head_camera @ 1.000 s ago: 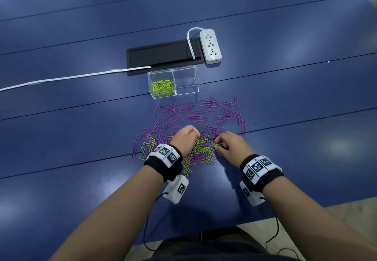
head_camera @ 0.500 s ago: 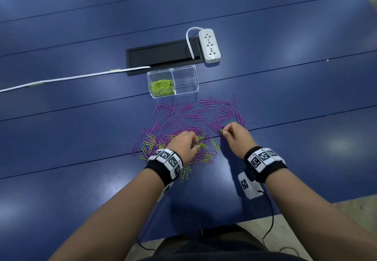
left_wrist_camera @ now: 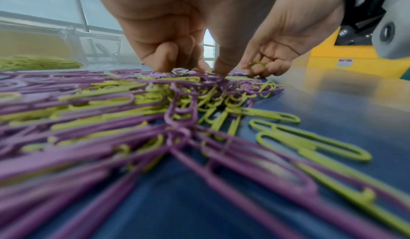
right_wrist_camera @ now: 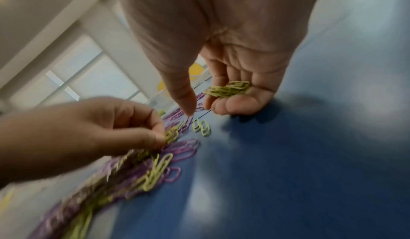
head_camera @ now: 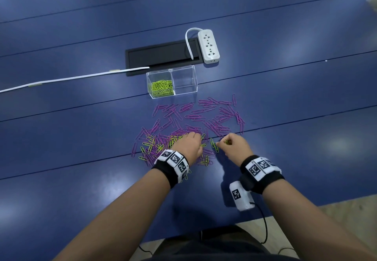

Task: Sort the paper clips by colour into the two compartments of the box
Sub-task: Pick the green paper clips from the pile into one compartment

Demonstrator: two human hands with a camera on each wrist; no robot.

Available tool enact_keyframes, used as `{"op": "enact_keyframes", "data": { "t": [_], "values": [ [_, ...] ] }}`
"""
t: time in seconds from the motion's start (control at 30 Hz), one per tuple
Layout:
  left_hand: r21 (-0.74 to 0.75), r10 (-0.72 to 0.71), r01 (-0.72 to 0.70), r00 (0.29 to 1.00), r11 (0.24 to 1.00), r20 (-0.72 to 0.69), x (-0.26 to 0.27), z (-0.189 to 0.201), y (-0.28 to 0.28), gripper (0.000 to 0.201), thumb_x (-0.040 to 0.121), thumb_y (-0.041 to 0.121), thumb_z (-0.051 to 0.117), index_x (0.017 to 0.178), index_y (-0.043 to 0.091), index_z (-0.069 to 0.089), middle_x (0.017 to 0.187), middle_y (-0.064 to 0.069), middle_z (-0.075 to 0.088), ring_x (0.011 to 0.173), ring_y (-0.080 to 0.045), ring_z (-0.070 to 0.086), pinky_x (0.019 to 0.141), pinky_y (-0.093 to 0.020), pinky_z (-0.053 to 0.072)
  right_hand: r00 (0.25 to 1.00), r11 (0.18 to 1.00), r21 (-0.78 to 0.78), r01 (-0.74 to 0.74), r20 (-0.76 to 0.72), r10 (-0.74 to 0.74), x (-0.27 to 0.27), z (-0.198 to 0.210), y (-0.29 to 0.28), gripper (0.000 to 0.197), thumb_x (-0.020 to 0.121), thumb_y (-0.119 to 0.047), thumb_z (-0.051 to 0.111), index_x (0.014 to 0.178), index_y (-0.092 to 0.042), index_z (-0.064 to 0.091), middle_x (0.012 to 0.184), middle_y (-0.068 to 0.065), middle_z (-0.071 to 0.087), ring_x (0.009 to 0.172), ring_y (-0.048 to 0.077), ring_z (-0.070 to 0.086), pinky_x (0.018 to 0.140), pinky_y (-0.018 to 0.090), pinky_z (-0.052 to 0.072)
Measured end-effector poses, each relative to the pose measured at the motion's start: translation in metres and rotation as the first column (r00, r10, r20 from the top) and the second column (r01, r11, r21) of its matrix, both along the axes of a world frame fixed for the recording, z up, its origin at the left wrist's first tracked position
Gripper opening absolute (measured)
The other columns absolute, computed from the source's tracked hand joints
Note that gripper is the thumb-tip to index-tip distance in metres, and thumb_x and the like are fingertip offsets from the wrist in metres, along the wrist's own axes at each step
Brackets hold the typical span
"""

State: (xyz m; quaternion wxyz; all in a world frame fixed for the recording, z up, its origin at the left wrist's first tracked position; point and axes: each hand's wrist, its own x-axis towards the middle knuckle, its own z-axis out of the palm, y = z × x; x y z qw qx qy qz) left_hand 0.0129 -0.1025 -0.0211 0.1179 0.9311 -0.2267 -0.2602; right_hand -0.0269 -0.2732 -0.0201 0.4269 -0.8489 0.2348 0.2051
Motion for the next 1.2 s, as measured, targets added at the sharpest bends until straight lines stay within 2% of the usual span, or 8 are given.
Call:
{"op": "enact_keyframes", "data": {
  "t": [0.1,0.23,0.47,0.57,0.7,0.83,1.03,1.2],
  "values": [
    [-0.094,0.068,-0.071,0.997,0.993,-0.027,-0.001,0.002,0.004,0.018,0.094,0.025,0.047,0.104,0.01,0.049,0.109,-0.008,0.05,0.098,-0.027,0.054,0.088,-0.038,0.044,0.991,0.967,-0.22,-0.13,-0.008,0.132,-0.002,0.003,0.011,0.021,0.084,-0.029,0.065,0.09,-0.011,0.058,0.088,0.004,0.059,0.087,0.023,0.056,0.075,0.027,0.042],
    [-0.268,0.348,-0.369,0.929,0.89,-0.124,0.003,0.014,0.009,0.013,0.092,0.027,0.052,0.089,0.014,0.054,0.092,0.0,0.051,0.078,-0.016,0.05,0.077,-0.032,0.043,0.981,0.947,-0.273,-0.167,0.046,0.187,-0.001,0.0,0.023,0.028,0.086,-0.027,0.064,0.104,-0.007,0.055,0.111,0.009,0.053,0.104,0.026,0.053,0.089,0.032,0.042],
    [-0.453,0.576,-0.801,0.597,0.391,-0.559,0.04,0.027,0.028,0.016,0.094,0.016,0.053,0.078,0.017,0.056,0.081,-0.001,0.065,0.051,-0.004,0.044,0.052,-0.022,0.036,0.937,0.897,-0.344,-0.277,0.11,0.331,-0.004,-0.004,0.033,0.017,0.092,-0.011,0.052,0.107,-0.004,0.055,0.114,0.011,0.051,0.105,0.026,0.051,0.092,0.031,0.04],
    [-0.463,0.593,-0.849,0.516,0.256,-0.618,0.063,0.037,0.035,0.017,0.096,0.011,0.049,0.079,0.014,0.052,0.074,-0.003,0.062,0.04,-0.003,0.037,0.042,-0.017,0.032,0.847,0.785,-0.476,-0.396,0.141,0.512,-0.005,0.003,0.039,0.016,0.077,0.005,0.062,0.093,0.002,0.062,0.094,0.016,0.06,0.088,0.032,0.059,0.077,0.033,0.049],
    [-0.483,0.707,-0.777,0.6,0.404,-0.374,0.097,0.048,0.045,0.01,0.093,0.022,0.053,0.091,0.013,0.056,0.075,0.004,0.06,0.06,-0.009,0.049,0.055,-0.024,0.038,0.811,0.767,-0.498,-0.404,0.193,0.552,0.0,0.005,0.038,0.03,0.047,0.005,0.081,0.065,-0.005,0.06,0.066,0.008,0.057,0.058,0.024,0.059,0.052,0.026,0.05],
    [-0.45,0.749,-0.708,0.651,0.544,-0.119,0.137,0.054,0.051,0.009,0.09,0.021,0.053,0.09,0.012,0.055,0.083,-0.002,0.06,0.077,-0.019,0.055,0.069,-0.026,0.043,0.853,0.827,-0.354,-0.436,0.132,0.506,0.01,0.001,0.028,0.011,0.085,-0.004,0.052,0.095,-0.002,0.058,0.098,0.009,0.056,0.09,0.025,0.054,0.081,0.03,0.046],
    [-0.261,0.664,-0.624,0.741,0.737,0.103,0.177,0.051,0.056,0.004,0.086,0.017,0.052,0.084,0.015,0.055,0.09,-0.012,0.066,0.084,-0.03,0.062,0.071,-0.032,0.049,0.953,0.954,-0.07,-0.292,0.068,0.296,0.035,0.011,0.019,0.007,0.082,-0.011,0.06,0.078,-0.017,0.06,0.078,-0.001,0.063,0.068,0.012,0.056,0.059,0.016,0.041],
    [-0.172,0.554,-0.533,0.825,0.828,0.114,0.191,0.047,0.063,0.009,0.083,0.018,0.061,0.092,0.015,0.062,0.101,-0.01,0.066,0.092,-0.028,0.062,0.079,-0.031,0.051,0.964,0.961,0.105,-0.255,0.108,0.244,0.083,0.042,0.027,0.004,0.085,-0.014,0.064,0.082,-0.015,0.066,0.062,-0.008,0.057,0.053,0.006,0.047,0.054,0.019,0.039]
  ]
}}
